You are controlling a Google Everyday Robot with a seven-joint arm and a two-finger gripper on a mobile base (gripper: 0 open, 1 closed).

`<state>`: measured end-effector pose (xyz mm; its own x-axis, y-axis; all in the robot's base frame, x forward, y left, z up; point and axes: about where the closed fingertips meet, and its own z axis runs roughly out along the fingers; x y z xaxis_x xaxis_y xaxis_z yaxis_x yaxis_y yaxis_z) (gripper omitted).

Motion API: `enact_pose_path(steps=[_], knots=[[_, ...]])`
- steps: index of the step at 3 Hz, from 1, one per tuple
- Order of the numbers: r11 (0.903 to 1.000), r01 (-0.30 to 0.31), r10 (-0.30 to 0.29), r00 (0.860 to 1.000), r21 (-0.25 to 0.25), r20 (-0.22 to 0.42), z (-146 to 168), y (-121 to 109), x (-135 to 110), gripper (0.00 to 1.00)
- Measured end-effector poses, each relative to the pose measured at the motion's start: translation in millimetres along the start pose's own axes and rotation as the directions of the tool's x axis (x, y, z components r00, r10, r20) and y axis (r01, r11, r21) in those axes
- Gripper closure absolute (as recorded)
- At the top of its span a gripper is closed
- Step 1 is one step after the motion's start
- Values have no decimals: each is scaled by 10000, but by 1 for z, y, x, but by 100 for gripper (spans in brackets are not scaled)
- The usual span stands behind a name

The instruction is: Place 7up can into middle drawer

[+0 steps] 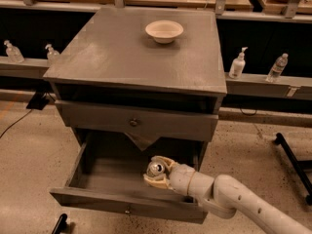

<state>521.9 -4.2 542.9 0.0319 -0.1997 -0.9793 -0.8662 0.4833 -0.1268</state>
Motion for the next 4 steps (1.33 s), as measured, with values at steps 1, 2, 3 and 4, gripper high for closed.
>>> enact_pose_path(steps=[1,2,3,4], knots=[[9913,52,-22,9997,1312,-234,15,-30,19,100],[9760,-307,631,9874,2156,-1449,33,-48,49,100],[9677,-583,1111,9719,2453,-2073,38,-57,60,100],[9699,-855,1393,9628,2280,-2316,43,-64,71,82]])
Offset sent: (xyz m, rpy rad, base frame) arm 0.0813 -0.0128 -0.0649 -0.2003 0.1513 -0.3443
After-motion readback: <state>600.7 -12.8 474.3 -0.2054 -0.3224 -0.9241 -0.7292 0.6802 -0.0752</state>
